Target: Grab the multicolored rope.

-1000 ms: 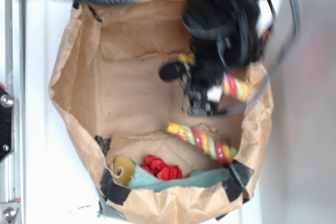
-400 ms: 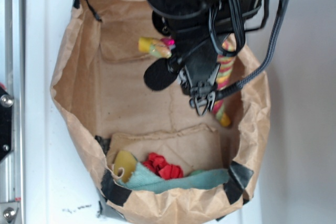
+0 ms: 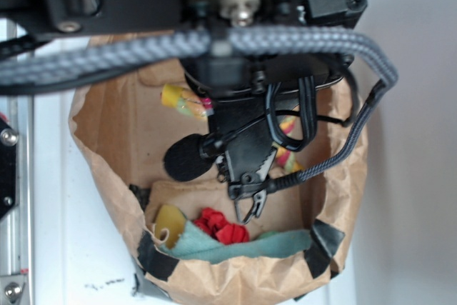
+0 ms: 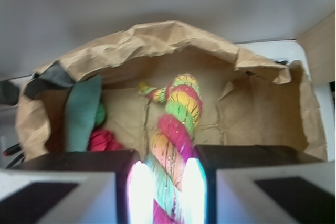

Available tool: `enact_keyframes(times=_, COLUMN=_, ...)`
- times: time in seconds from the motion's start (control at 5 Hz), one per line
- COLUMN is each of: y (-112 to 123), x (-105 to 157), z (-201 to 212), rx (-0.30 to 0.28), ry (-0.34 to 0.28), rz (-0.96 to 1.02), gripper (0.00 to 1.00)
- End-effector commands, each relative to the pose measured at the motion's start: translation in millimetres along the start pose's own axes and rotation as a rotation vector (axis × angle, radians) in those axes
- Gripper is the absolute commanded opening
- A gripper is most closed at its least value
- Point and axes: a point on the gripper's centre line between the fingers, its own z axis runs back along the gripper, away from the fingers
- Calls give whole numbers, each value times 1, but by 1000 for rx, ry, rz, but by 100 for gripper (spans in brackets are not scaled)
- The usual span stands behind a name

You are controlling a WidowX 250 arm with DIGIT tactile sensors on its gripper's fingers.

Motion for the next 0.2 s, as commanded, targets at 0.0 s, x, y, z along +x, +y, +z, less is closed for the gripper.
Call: enact_keyframes(times=0.0, y=-18, x=-2, z=23, rx=-17, ry=-73, rz=-71, gripper=0)
